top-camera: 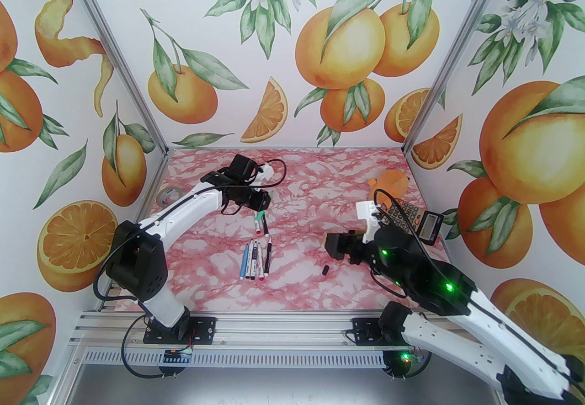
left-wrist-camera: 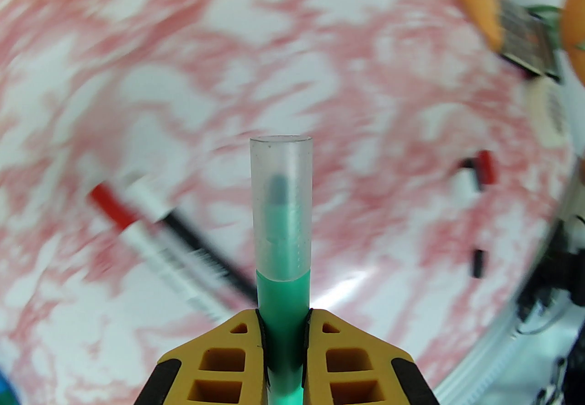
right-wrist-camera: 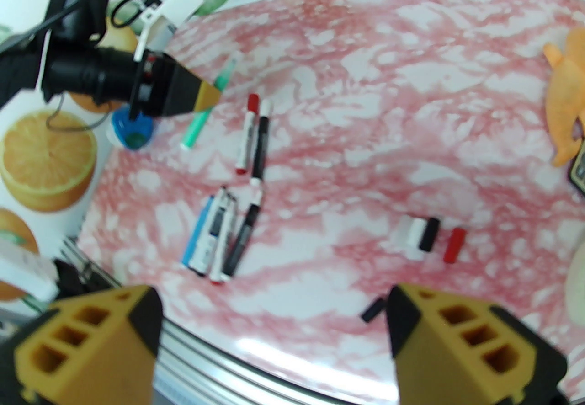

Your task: Open the pen caps

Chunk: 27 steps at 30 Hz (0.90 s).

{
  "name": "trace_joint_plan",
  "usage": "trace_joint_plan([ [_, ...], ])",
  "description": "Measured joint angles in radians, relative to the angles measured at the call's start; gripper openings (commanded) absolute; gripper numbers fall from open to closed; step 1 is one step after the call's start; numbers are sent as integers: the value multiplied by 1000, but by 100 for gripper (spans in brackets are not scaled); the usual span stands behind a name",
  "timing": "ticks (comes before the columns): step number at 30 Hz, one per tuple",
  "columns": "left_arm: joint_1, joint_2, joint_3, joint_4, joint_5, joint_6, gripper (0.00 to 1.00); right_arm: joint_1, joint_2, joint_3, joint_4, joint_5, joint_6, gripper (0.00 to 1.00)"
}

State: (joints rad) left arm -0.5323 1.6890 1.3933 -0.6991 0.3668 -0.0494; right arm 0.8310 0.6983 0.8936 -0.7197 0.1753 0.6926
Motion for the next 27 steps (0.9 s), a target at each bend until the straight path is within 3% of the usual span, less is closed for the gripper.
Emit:
trace_joint_plan([
  [14,-215,38,19,229,322,-27,11,-212,42,-69,230,-72,151,59],
  [27,-248,37,-6,292,377,-52,9,-244,106,-140,364,-127,217,54],
])
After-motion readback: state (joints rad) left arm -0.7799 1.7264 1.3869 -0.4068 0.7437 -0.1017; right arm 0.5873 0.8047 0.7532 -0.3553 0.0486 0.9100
